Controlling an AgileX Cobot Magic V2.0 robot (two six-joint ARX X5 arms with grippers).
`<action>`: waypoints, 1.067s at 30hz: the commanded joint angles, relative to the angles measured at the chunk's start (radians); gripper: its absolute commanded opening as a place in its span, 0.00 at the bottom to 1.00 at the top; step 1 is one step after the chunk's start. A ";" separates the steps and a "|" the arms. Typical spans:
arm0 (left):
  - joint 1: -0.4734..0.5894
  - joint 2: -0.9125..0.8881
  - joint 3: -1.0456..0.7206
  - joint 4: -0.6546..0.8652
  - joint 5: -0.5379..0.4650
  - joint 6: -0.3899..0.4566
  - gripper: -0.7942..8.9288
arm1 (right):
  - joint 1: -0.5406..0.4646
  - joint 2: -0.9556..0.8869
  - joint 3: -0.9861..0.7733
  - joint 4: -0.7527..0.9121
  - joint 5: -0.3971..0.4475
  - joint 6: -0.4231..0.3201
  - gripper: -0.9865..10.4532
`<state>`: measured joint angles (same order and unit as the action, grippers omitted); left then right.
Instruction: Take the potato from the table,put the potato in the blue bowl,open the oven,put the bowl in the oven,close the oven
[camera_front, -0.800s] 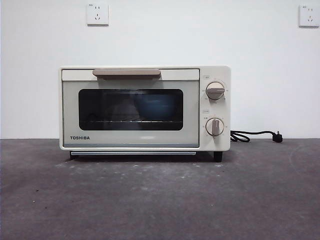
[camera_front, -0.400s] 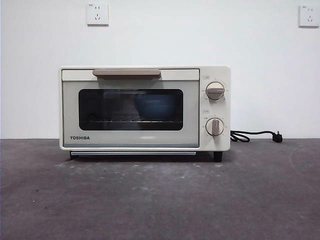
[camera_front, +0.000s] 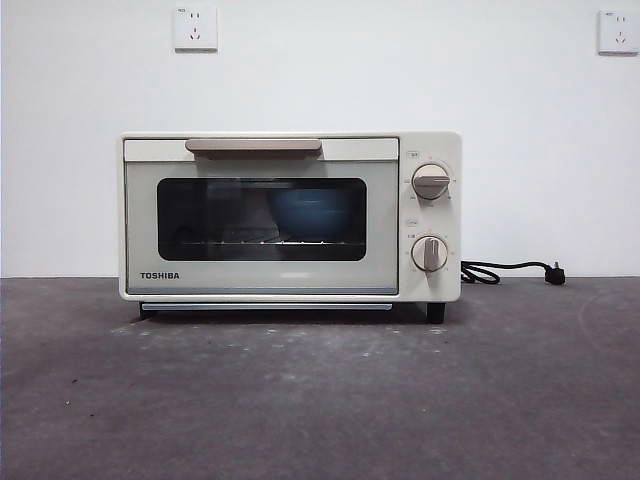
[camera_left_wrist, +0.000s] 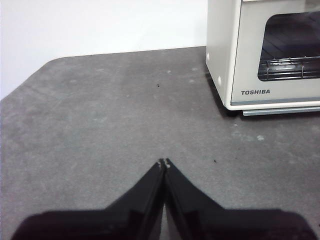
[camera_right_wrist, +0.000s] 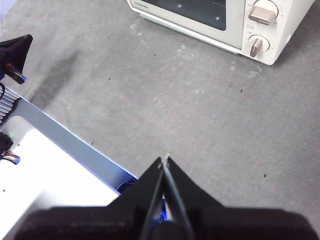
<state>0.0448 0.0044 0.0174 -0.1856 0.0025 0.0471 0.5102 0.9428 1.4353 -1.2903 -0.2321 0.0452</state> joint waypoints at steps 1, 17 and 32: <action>0.003 -0.002 -0.011 0.004 -0.001 -0.025 0.08 | 0.001 -0.003 -0.005 0.001 0.003 0.009 0.09; 0.003 -0.002 -0.011 0.004 0.000 -0.025 0.08 | 0.001 -0.003 -0.005 0.001 0.002 0.009 0.09; 0.003 -0.002 -0.011 0.004 0.000 -0.025 0.08 | -0.282 -0.233 -0.201 0.476 -0.061 -0.080 0.09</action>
<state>0.0448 0.0044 0.0174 -0.1856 0.0025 0.0322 0.2432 0.7189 1.2778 -0.8337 -0.2813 -0.0261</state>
